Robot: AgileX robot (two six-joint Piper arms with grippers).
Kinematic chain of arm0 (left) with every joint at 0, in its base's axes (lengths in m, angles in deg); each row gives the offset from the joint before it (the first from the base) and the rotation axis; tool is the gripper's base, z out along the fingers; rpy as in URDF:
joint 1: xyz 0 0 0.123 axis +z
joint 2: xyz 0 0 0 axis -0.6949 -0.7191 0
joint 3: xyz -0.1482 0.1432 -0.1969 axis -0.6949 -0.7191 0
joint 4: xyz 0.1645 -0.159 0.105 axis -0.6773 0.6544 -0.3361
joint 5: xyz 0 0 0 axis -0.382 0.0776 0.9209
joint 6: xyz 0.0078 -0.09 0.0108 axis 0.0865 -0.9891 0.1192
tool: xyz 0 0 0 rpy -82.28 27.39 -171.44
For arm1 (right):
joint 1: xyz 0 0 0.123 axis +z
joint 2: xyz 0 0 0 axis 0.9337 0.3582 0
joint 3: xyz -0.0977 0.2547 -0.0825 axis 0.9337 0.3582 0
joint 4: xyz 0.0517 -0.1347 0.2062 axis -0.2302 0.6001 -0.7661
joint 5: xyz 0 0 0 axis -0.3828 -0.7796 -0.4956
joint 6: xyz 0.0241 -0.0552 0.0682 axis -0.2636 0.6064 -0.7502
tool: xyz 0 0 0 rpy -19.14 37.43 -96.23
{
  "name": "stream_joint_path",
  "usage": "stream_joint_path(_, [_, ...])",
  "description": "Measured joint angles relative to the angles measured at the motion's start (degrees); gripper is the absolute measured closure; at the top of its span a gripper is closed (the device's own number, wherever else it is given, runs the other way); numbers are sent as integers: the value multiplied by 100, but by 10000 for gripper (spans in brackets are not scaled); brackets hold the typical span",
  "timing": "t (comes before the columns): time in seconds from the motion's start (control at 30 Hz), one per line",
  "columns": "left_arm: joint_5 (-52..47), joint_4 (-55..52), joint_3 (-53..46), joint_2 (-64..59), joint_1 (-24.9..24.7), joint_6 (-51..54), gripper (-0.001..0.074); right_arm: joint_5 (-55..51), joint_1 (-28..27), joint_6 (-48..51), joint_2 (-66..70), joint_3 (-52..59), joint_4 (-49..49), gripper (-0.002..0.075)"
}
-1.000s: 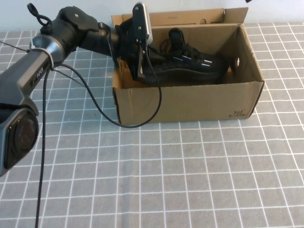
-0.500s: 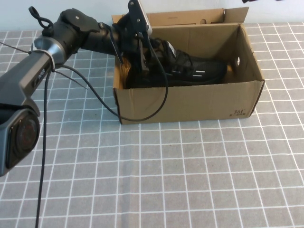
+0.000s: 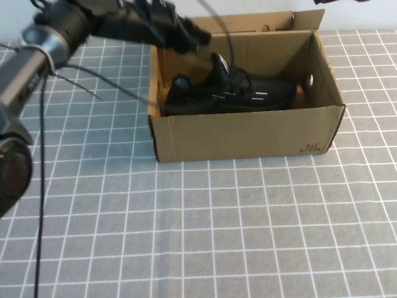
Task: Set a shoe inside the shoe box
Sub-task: Place the shoe in the shoe box
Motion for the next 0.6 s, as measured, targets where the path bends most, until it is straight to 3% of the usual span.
stream_joint_path(0.13, [-270, -684, 14, 353, -12, -1971, 499, 0, 0, 0, 0, 0, 0, 742])
stream_joint_path(0.33, [-398, -2554, 14, 441, -363, -3840, 505, 0, 0, 0, 0, 0, -30, 742])
stream_joint_path(0.47, [-319, -3469, 14, 419, -622, -4502, 505, 0, 0, 0, 0, 0, -39, 742])
stream_joint_path(0.6, [-60, -3722, 14, 367, -707, -4712, 505, 0, 0, 0, 0, 0, -46, 742])
